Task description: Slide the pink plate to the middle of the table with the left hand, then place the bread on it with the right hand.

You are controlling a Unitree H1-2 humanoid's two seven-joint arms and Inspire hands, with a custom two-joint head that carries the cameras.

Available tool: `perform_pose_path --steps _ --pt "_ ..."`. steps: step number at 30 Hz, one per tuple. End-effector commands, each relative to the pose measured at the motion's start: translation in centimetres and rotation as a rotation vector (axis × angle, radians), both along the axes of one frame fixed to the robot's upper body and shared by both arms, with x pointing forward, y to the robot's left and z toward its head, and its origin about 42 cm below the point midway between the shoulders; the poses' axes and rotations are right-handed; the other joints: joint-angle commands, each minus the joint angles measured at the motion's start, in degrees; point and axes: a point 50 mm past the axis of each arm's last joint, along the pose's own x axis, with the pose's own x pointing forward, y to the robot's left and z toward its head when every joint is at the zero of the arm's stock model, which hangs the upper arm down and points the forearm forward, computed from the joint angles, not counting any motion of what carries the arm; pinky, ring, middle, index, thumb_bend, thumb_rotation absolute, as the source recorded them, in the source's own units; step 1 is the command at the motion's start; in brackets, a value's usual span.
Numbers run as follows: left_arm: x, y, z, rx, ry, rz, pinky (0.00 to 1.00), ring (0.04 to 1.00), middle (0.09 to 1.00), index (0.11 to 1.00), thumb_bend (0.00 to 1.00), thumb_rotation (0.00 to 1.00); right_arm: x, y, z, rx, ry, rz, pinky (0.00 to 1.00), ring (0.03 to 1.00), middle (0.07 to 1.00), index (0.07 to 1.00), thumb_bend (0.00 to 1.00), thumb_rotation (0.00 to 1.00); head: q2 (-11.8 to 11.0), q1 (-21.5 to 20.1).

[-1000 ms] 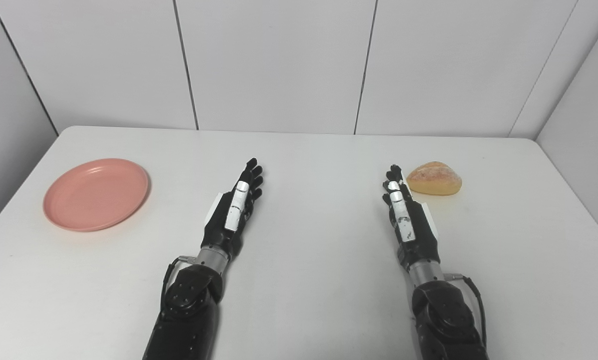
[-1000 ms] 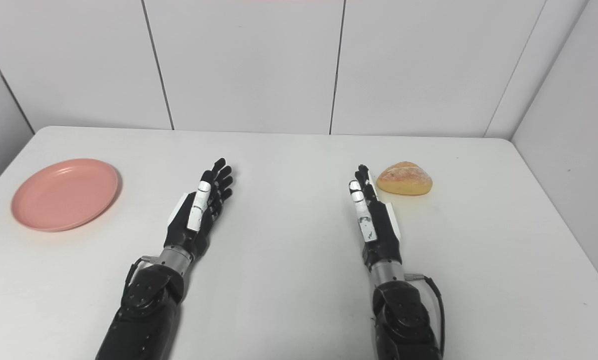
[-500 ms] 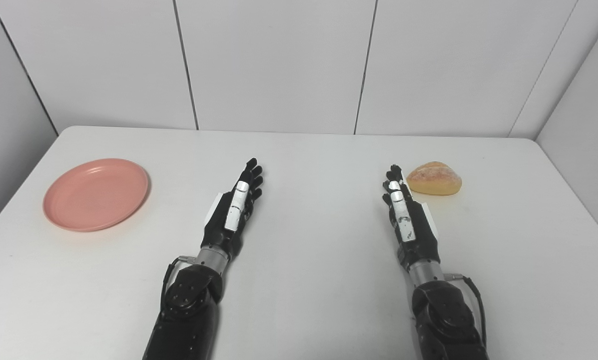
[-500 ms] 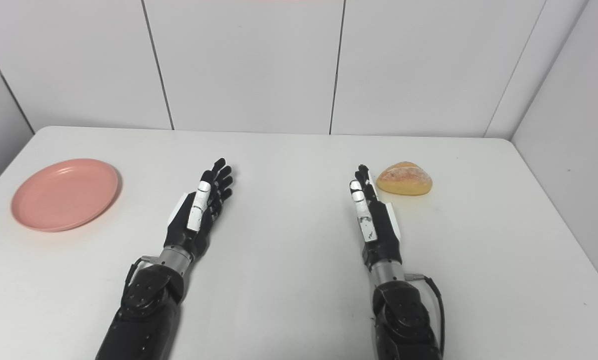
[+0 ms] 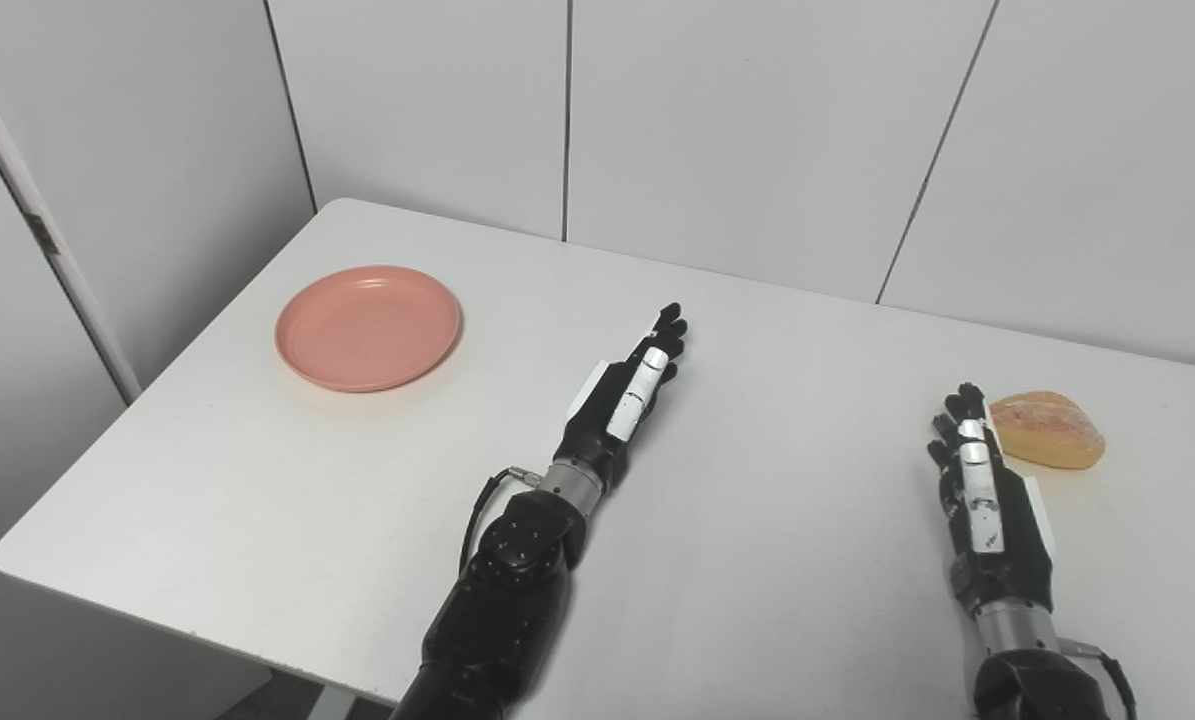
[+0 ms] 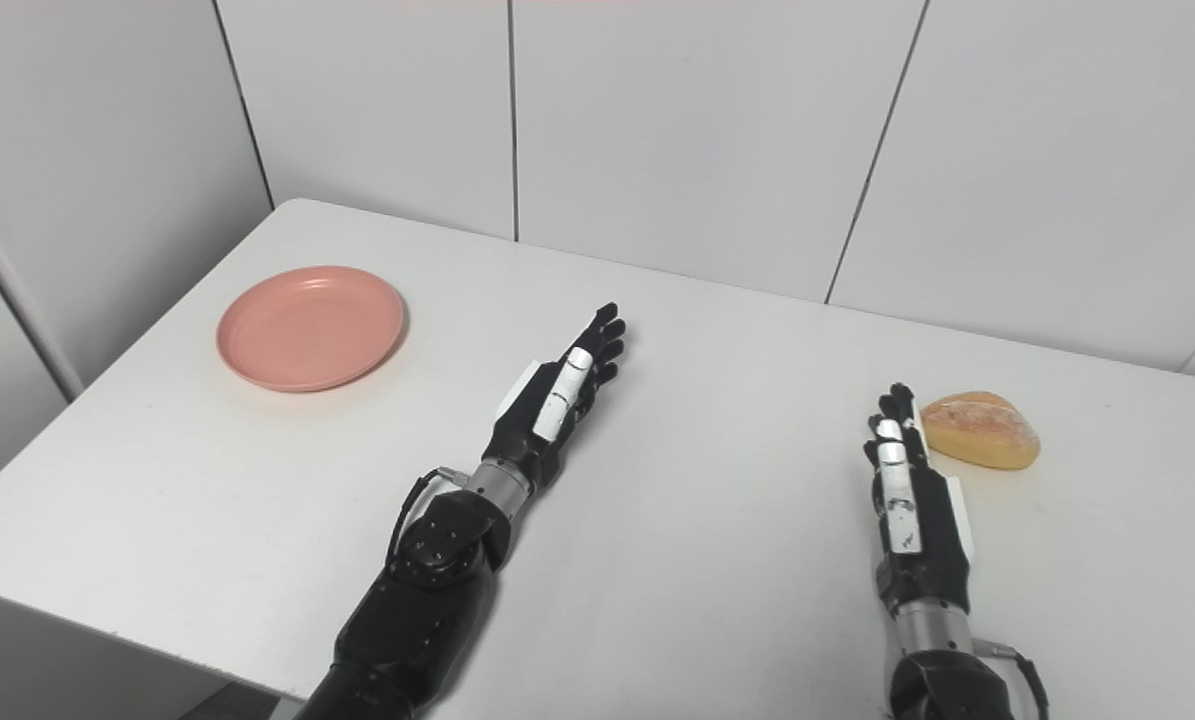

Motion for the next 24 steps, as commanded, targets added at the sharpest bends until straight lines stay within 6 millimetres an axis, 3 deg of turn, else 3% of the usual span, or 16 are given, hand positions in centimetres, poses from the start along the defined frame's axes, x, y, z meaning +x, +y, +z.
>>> perform_pose_path --steps 1,4,14,21,24 --pt "-0.9 -1.0 -1.3 0.004 0.018 0.003 1.0 1.0 1.0 1.0 0.62 1.0 -0.7 -0.9 -0.8 -0.006 -0.029 -0.004 1.0 1.0 1.0 1.0 0.53 0.95 -0.56 0.98" --pt "-0.9 -1.3 -1.3 0.007 0.019 0.0 1.0 1.0 1.0 1.0 0.66 1.0 -0.6 -1.2 -1.0 -0.016 -0.041 -0.006 1.0 1.0 1.0 1.0 0.5 0.98 -1.22 1.15" --pt "-0.9 -1.1 -1.5 0.011 0.022 0.005 1.0 1.0 1.0 1.0 0.64 1.0 -0.8 -1.3 -1.2 -0.015 -0.049 0.002 1.0 1.0 1.0 1.0 0.45 0.99 -1.9 -0.23" --pt "-0.6 -0.3 -0.6 -0.018 0.006 0.039 1.0 1.0 1.0 1.0 0.63 1.0 -1.0 -0.9 -1.1 -0.005 -0.047 0.008 1.0 1.0 1.0 1.0 0.47 0.98 -1.94 -1.48" --pt "-0.4 0.3 0.3 -0.058 -0.024 0.03 1.0 1.0 1.0 1.0 0.66 1.0 -1.1 -0.9 -1.1 -0.001 -0.041 0.011 1.0 1.0 1.0 1.0 0.5 0.97 -1.91 -1.83"
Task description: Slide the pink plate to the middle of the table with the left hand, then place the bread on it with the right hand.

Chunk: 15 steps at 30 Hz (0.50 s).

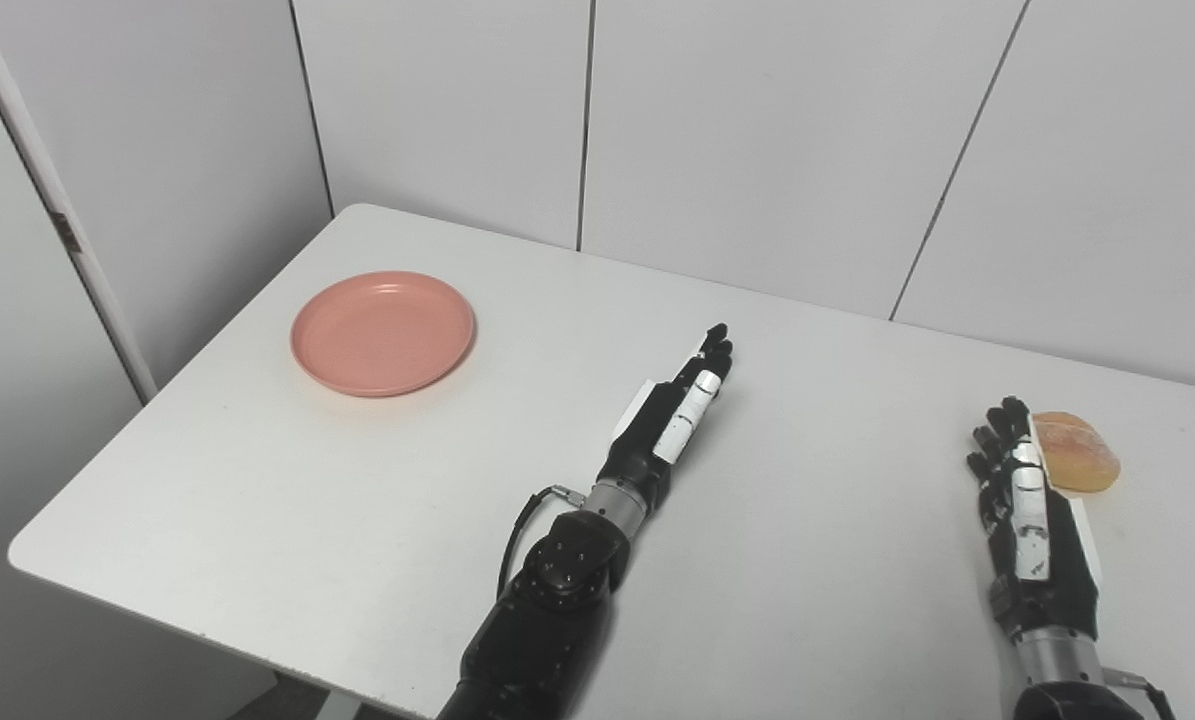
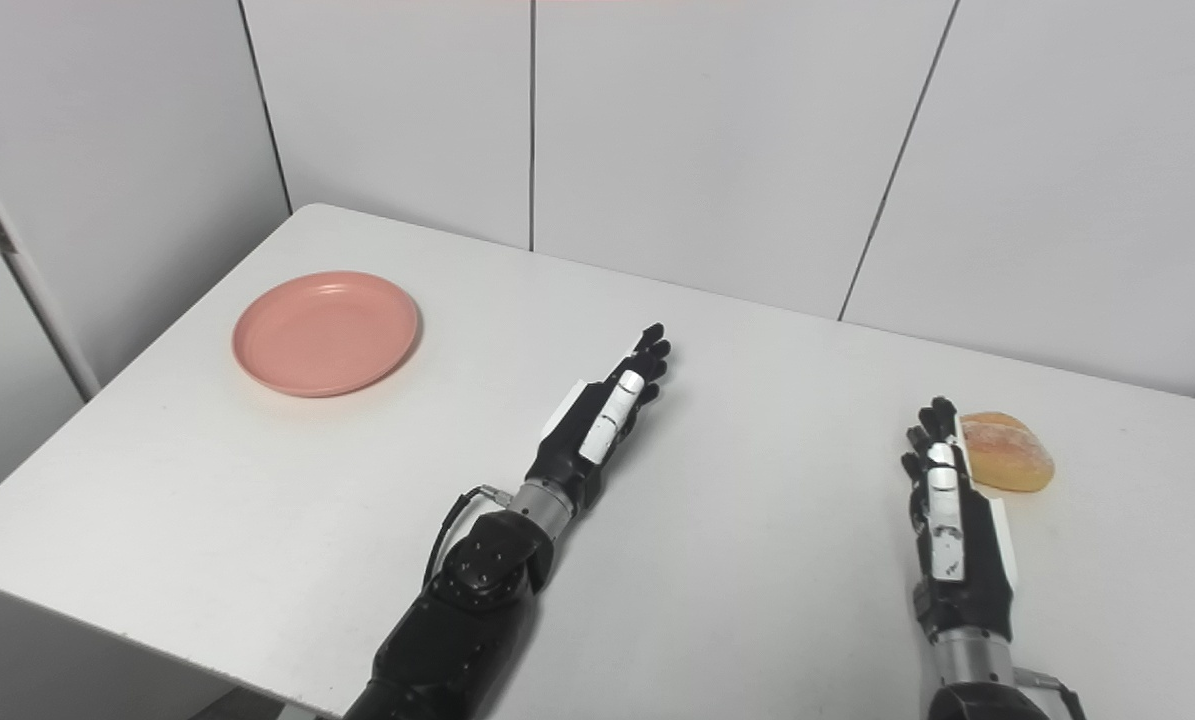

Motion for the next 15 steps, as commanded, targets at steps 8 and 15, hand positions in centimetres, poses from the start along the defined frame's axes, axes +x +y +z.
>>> perform_pose_path --steps 8,15 --pt "0.1 3.7 3.6 -0.071 -0.089 0.033 1.0 1.0 0.996 0.996 0.7 1.0 -1.1 0.1 -1.4 0.018 0.023 -0.006 1.0 1.0 1.0 1.0 0.51 0.97 0.28 -0.93" --pt "0.1 5.8 6.8 -0.133 -0.158 0.042 0.96 0.976 0.992 0.983 0.7 1.0 -1.0 0.2 -1.4 0.022 0.028 -0.002 1.0 1.0 1.0 1.0 0.53 0.96 0.19 0.1"
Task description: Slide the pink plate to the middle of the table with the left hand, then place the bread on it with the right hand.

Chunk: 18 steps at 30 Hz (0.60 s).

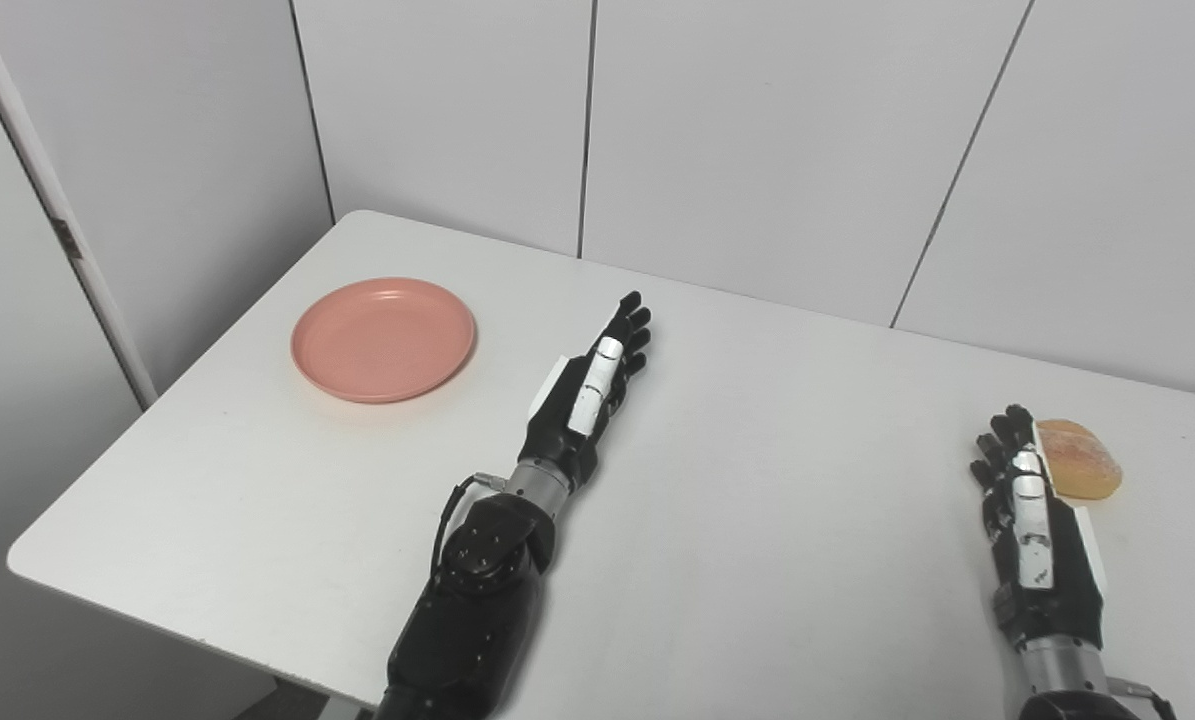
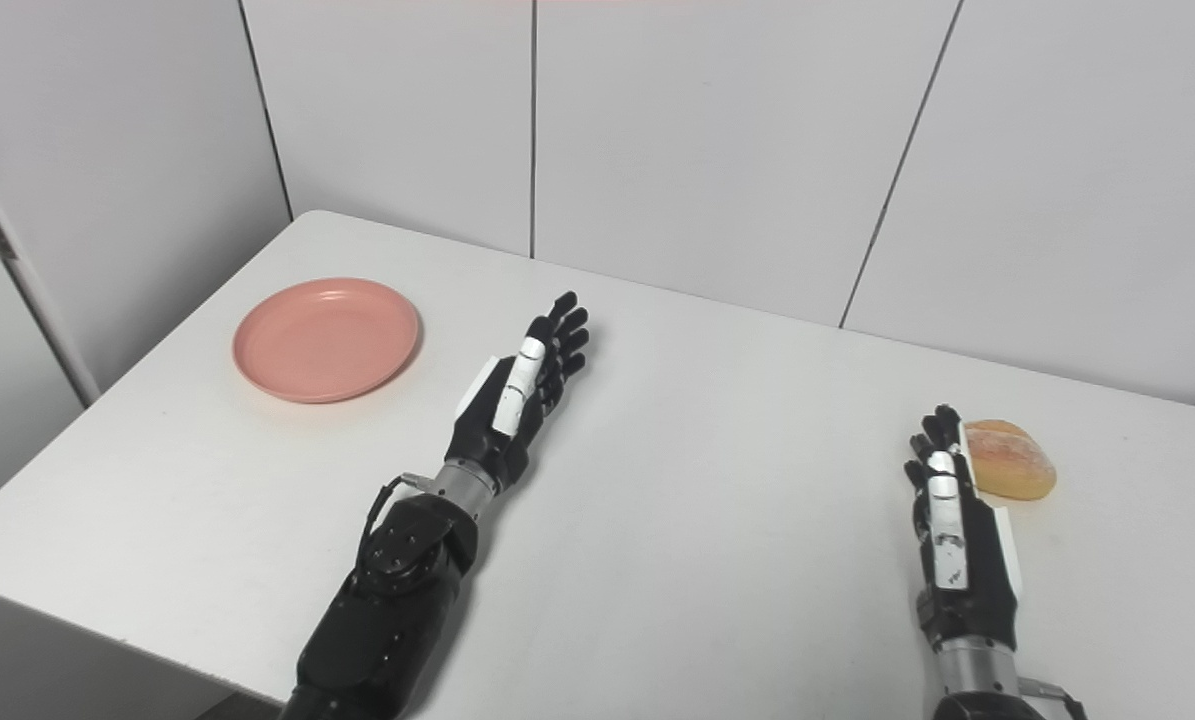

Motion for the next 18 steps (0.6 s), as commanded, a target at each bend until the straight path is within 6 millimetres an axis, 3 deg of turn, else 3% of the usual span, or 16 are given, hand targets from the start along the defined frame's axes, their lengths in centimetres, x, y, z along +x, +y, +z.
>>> perform_pose_path --steps 1,7,18 --pt "0.9 -0.1 3.3 -0.024 -0.098 -0.035 0.94 0.974 0.996 0.987 0.7 1.0 -0.9 0.2 -1.3 0.024 0.027 -0.001 1.0 1.0 1.0 1.0 0.52 0.96 0.01 0.28" --pt "0.7 1.9 5.4 -0.037 -0.154 -0.011 0.9 0.951 1.0 0.976 0.7 1.0 -0.7 0.1 -1.4 0.014 0.017 -0.006 1.0 1.0 1.0 1.0 0.51 0.97 -0.35 0.94" --pt "1.3 7.2 7.3 -0.071 -0.236 0.122 0.94 0.982 1.0 0.973 0.72 1.0 -0.6 -0.1 -1.5 0.012 0.015 0.001 1.0 1.0 1.0 1.0 0.5 0.96 -0.7 1.18"
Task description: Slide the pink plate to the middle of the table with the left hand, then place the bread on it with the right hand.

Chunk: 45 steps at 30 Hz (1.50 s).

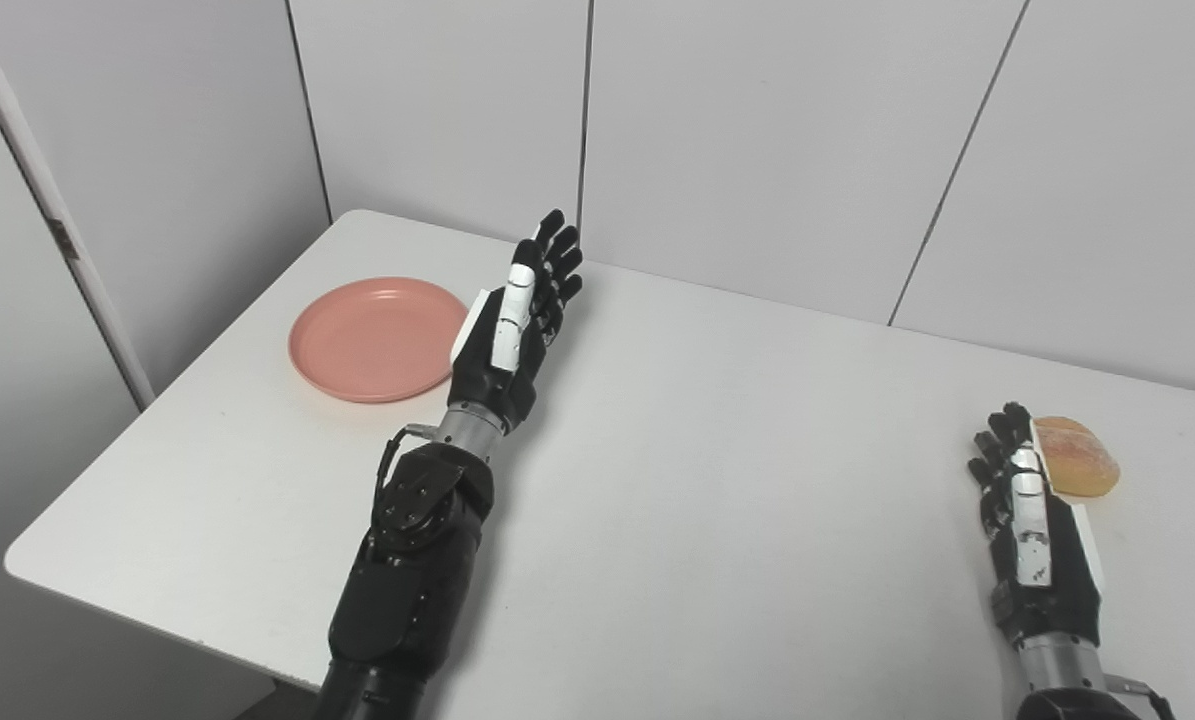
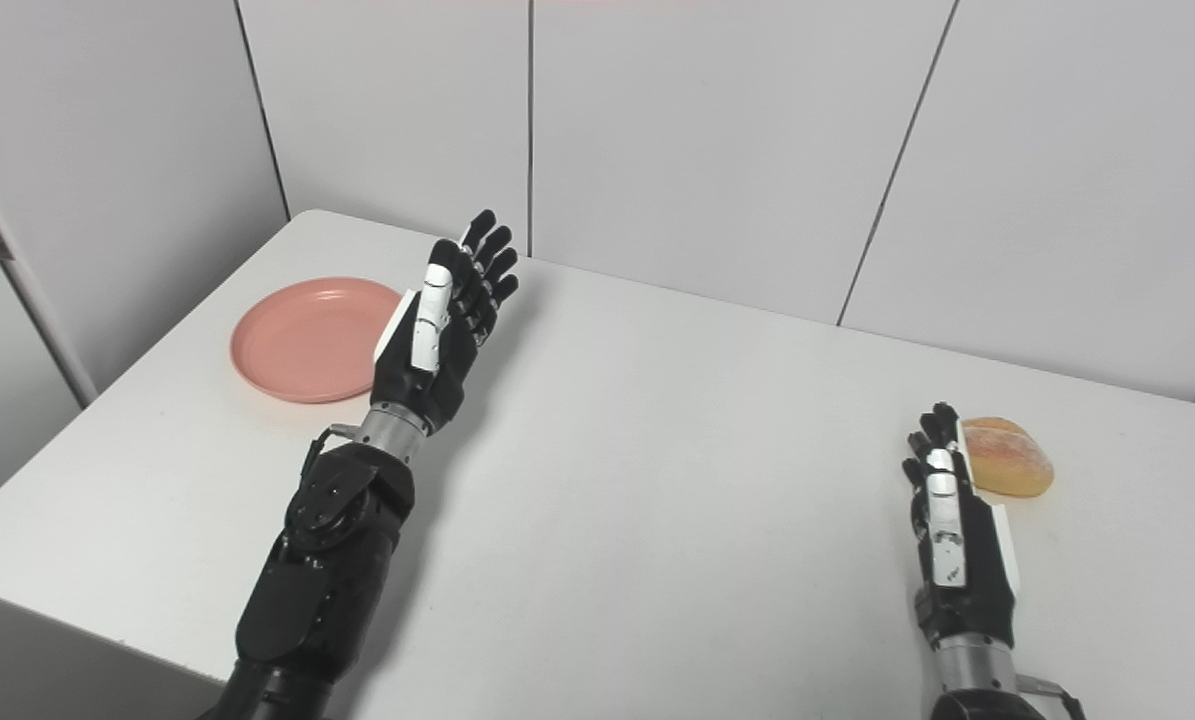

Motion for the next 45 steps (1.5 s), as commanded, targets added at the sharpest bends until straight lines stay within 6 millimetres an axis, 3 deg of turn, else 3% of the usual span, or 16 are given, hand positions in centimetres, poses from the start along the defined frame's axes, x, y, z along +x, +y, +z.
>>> perform_pose_path --steps 1,9,19,28,31,36,45 --pt "1.4 0.9 3.7 -0.002 -0.137 0.021 0.95 0.986 1.0 0.965 0.72 1.0 -0.8 -0.1 -1.3 0.012 0.009 0.002 1.0 1.0 1.0 1.0 0.49 0.96 0.17 0.02" --pt "2.4 4.8 5.5 0.063 -0.139 0.129 0.98 0.972 0.976 0.952 0.71 1.0 -0.9 -0.2 -1.2 0.01 0.004 0.0 1.0 1.0 1.0 1.0 0.48 0.97 0.07 0.66" --pt "3.2 13.1 7.0 0.218 -0.111 0.305 0.96 0.933 0.937 0.911 0.71 1.0 -0.7 0.0 -1.3 0.015 0.003 0.0 1.0 1.0 1.0 1.0 0.47 0.97 -0.51 0.9" --pt "3.1 18.6 7.5 0.312 -0.053 0.419 0.98 0.917 0.918 0.879 0.67 1.0 -0.7 -0.7 -1.5 -0.005 -0.002 -0.006 1.0 1.0 1.0 1.0 0.48 0.98 -1.61 4.06" --pt "3.0 19.7 7.2 0.332 -0.032 0.446 0.98 0.91 0.913 0.875 0.67 1.0 -0.7 -1.0 -1.6 -0.001 0.0 -0.014 1.0 1.0 1.0 1.0 0.48 0.97 -1.89 5.41" --pt "2.8 21.2 6.7 0.349 0.006 0.498 1.0 0.916 0.907 0.879 0.67 1.0 -0.7 -1.2 -1.2 0.018 0.004 -0.011 1.0 1.0 1.0 1.0 0.41 1.0 -2.32 8.12" --pt "2.5 22.4 5.6 0.348 0.055 0.535 0.97 0.898 0.905 0.886 0.63 1.0 -1.2 -1.2 -0.1 0.058 0.024 -0.027 1.0 1.0 1.0 1.0 0.33 1.0 -2.82 9.63"
